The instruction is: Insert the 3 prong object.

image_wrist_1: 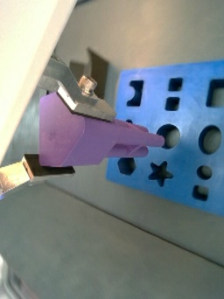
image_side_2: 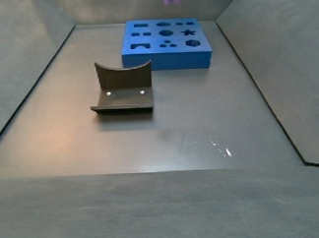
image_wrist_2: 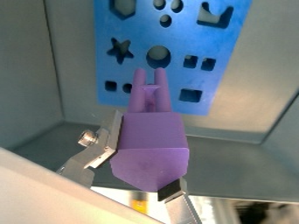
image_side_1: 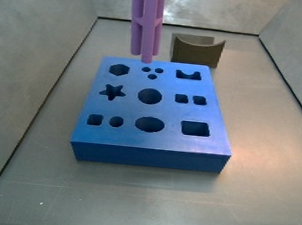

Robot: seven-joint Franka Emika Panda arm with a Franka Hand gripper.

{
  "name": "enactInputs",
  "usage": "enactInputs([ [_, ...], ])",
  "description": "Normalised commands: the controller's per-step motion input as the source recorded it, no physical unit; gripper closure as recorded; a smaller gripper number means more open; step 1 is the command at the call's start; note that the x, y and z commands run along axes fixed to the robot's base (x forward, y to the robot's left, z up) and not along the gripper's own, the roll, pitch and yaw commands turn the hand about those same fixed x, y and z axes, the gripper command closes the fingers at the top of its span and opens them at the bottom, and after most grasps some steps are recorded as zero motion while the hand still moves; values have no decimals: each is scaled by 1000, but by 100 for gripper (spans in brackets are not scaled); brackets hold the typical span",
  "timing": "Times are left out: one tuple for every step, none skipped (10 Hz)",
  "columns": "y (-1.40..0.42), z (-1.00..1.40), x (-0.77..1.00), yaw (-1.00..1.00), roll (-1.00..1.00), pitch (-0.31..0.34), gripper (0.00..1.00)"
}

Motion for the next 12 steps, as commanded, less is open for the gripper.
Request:
enactInputs([
  [97,-277,-20,-874,124,0,100],
  [163,-297,-40,-797,131,0,100],
  [469,-329,-80,-494,103,-4,100],
  [583,-346,0,-406,41,-83,100],
  [446,-277,0,-123,0,-60,100],
  [431,-274,0,-40,0,-24,100],
  [374,-280,11,-20,1,0,100],
  [294,-254,46,-17,0,-3,100],
  [234,-283,0,0,0,-36,100],
  [151,-206,0,0,27,0,100],
  [140,-166,0,0,59,0,100],
  [97,-100,0,11,54,0,100],
])
